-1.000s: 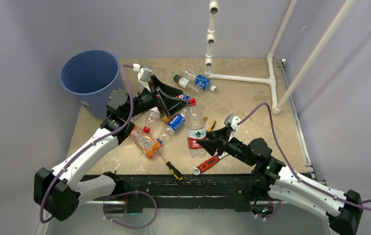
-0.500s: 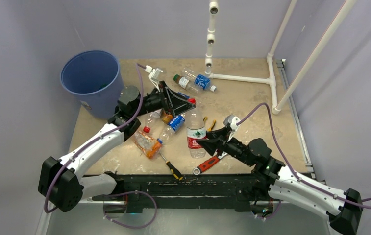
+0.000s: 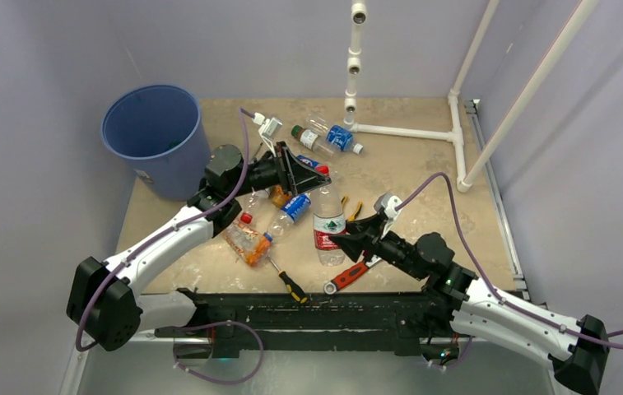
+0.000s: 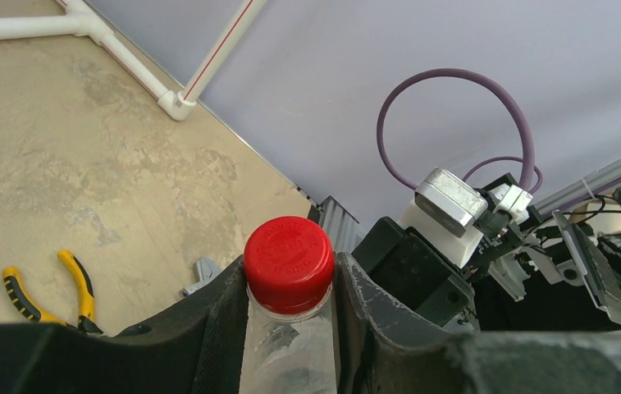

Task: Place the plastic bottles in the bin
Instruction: Pick up the plastic bottle at the center of the board.

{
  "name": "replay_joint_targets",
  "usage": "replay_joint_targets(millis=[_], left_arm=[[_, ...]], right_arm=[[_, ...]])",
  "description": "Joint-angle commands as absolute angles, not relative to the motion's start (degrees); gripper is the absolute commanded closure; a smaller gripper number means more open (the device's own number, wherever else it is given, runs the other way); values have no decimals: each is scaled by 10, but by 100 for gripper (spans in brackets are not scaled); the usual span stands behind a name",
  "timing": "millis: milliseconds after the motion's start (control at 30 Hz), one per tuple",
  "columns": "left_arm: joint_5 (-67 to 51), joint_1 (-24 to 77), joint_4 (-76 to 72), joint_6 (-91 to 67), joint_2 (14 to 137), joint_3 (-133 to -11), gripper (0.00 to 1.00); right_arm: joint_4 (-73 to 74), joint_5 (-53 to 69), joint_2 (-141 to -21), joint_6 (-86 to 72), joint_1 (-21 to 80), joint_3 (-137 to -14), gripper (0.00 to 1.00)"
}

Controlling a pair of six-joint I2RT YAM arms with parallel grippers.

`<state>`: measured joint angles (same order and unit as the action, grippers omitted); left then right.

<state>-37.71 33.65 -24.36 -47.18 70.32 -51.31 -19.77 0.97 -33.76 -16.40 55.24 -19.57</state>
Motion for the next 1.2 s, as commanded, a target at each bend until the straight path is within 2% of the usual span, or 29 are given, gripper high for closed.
replay_joint_targets(millis=[0, 133, 200, 233, 333, 367, 500, 633, 967, 1067, 1167], left_arm=[[-383, 342, -262, -468, 700, -534, 72], [-380, 342, -264, -465, 699, -534, 87], [-373, 341, -264, -461, 695, -534, 98], [-367, 342, -262, -458, 692, -533, 100], [-354, 342, -257, -445, 682, -535, 100], [-350, 342, -255, -439, 679, -536, 100], [-323, 342, -250, -412, 653, -533, 100], [-311, 342, -288, -396, 618, -511, 100], [-314, 343, -369, -459, 602, -483, 100], [-316, 344, -371, -462, 599, -481, 100], [-320, 344, -362, -464, 595, -484, 100]], right_arm=[[-221, 2, -340, -153, 557, -200, 78], [-221, 2, -342, -154, 557, -201, 77], [-215, 2, -346, -158, 557, -204, 74], [-211, 2, -349, -162, 557, -207, 68], [-203, 9, -361, -184, 557, -217, 31], [-202, 8, -362, -193, 557, -220, 23], [-207, 14, -352, -220, 557, -230, 2], [-221, 15, -337, -242, 557, -243, 1], [-302, 32, -436, -224, 557, -272, 2], [-308, 25, -457, -218, 557, -281, 10], [-316, 19, -457, -211, 557, -277, 25]])
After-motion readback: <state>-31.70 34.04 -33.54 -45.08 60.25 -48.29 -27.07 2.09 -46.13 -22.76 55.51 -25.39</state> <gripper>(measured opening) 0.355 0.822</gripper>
